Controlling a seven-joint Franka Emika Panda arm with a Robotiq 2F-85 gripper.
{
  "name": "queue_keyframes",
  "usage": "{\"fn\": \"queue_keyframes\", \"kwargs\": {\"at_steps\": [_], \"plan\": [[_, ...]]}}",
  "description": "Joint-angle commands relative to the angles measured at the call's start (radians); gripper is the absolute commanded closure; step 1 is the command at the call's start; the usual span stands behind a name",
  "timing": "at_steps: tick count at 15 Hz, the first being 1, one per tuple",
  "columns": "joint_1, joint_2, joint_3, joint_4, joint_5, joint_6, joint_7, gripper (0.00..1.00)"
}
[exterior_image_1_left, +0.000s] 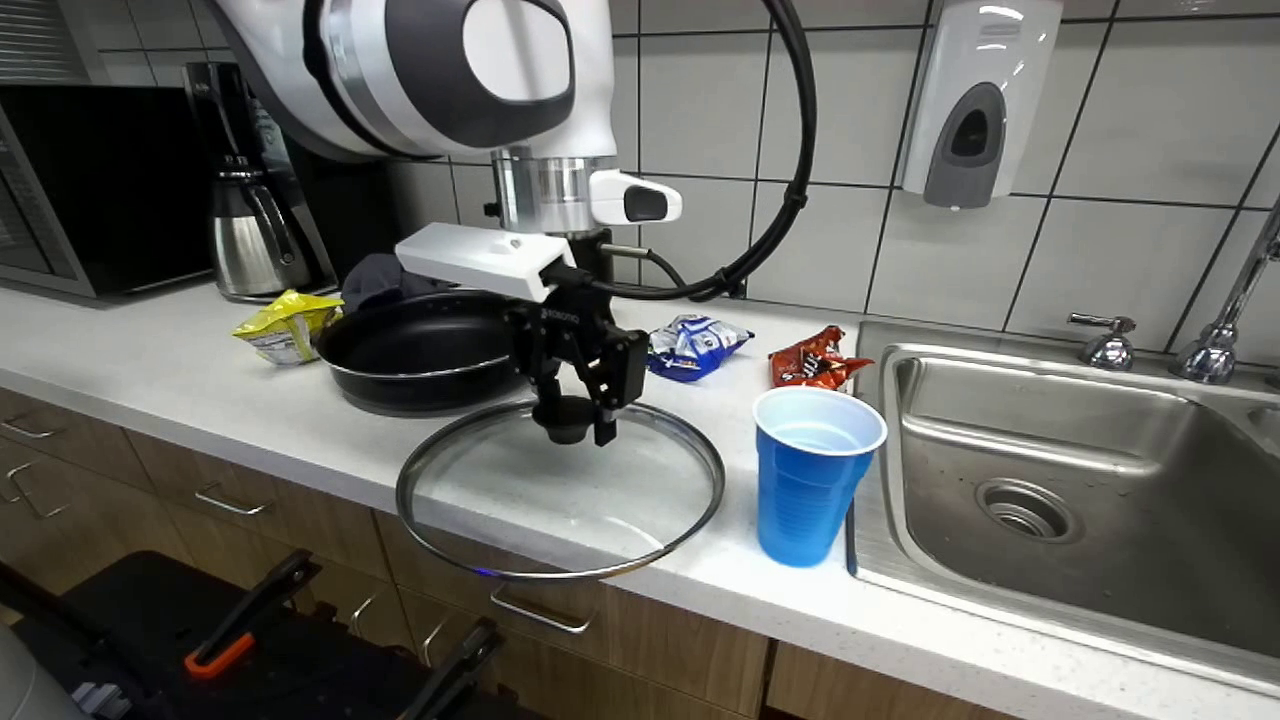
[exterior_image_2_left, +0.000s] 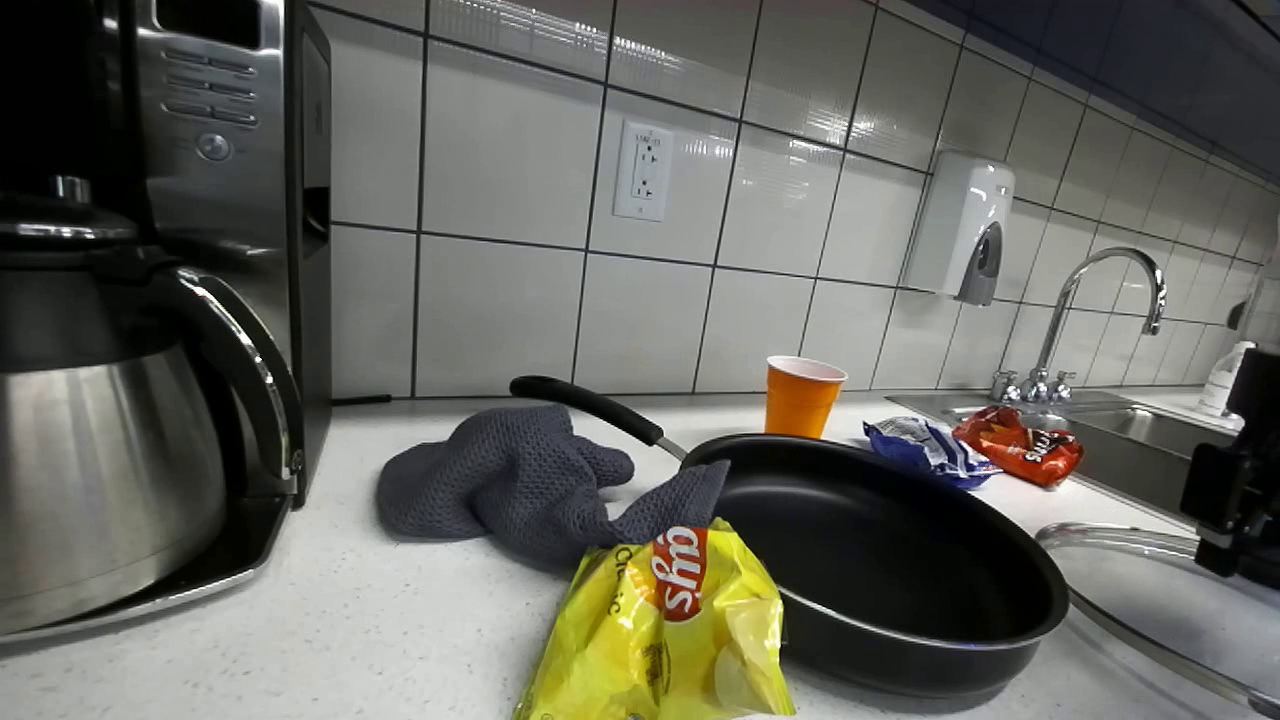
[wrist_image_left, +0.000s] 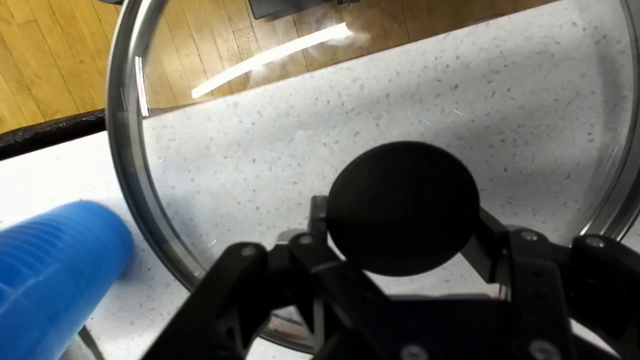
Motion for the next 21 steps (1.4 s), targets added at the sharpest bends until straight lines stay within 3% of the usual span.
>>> {"fn": "queue_keyframes", "kwargs": {"at_steps": [1,10,21], "plan": [[-0.016,0.009,0.002,0.024,-0.028,0.022,0.009,0.62],[-0.013,0.058,-0.008,0.035,-0.018,0.107,-0.003,0.62],[-0.007,0.096,-0.013,0.057,-0.01,0.128,-0.006,0.62]]}}
